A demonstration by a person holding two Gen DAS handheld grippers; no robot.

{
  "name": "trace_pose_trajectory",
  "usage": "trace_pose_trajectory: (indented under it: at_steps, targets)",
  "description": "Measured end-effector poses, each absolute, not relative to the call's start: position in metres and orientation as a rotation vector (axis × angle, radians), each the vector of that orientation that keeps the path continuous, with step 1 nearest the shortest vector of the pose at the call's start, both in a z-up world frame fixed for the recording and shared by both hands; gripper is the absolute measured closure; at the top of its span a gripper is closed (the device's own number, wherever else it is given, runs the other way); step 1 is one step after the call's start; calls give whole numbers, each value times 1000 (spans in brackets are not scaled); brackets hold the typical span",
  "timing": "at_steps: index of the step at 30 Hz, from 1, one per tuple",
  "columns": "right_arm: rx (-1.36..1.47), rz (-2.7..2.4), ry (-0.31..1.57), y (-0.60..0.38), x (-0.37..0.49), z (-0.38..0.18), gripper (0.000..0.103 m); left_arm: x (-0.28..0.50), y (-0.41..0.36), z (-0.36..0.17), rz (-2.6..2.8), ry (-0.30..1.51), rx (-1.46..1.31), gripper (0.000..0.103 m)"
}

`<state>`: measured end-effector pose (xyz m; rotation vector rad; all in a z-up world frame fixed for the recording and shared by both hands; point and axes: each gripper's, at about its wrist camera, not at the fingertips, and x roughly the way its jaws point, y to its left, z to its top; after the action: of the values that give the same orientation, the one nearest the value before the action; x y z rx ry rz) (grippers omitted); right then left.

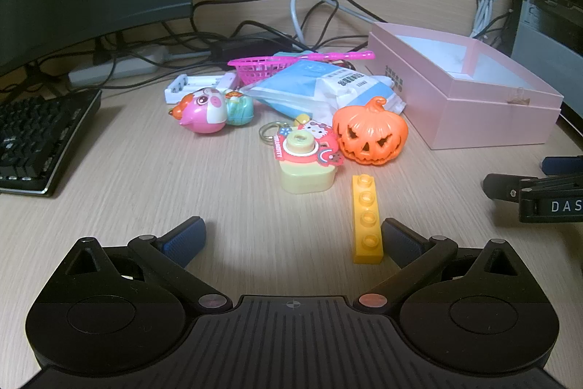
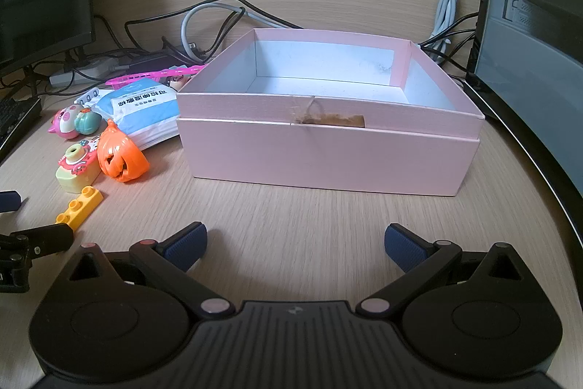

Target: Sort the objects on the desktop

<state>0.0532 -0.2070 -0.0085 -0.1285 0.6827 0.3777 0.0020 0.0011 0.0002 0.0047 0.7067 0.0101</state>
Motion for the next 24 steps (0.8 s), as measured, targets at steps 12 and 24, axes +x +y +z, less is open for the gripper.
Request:
trace_pose_trajectory:
  at_steps: [12,24]
  targets:
    - [-129,381,682,-208,53,-8,0,0,1,0,8,705,4,0]
    - [-130,382,681,-207,52,-9,0,0,1,0,9,704,4,0]
